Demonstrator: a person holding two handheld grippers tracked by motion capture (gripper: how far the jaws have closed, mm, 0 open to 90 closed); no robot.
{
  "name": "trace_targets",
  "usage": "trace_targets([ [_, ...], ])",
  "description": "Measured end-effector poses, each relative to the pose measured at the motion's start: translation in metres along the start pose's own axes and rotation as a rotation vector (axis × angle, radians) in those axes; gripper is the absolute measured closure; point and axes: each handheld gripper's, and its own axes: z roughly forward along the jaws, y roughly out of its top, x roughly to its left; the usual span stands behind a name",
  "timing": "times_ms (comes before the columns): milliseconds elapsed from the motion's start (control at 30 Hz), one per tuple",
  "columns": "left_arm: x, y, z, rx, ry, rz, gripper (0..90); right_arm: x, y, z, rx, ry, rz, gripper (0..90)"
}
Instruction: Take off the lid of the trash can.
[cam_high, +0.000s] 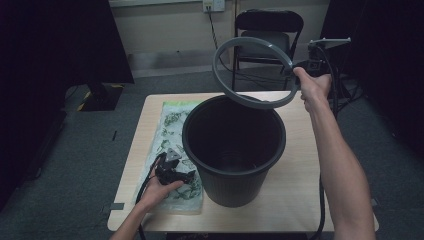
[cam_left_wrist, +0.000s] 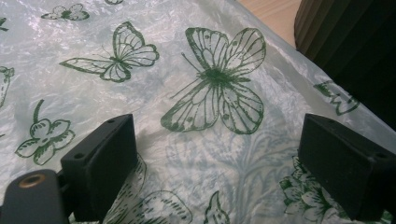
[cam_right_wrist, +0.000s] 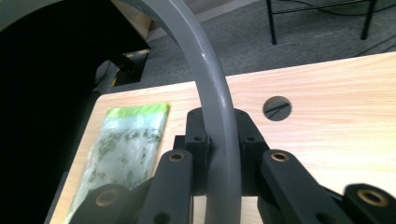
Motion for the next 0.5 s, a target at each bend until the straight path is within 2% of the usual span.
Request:
trace_targets([
  [267, 0.0, 0.0, 0.0, 0.001, -0.003, -0.002, 10.9, -0.02, 0.006, 0.005, -0.006, -0.034, 0.055, 80.1],
  [433, 0.0, 0.0, 0.0, 0.001, -0.004, -0.002, 10.9, -0.033, 0.011, 0.008, -0.025, -0.088, 0.077, 80.1],
  [500, 0.0, 0.0, 0.0, 0.001, -0.004, -0.002, 10.9, -0.039, 0.012, 0.012, -0.016, -0.091, 0.09, 80.1],
])
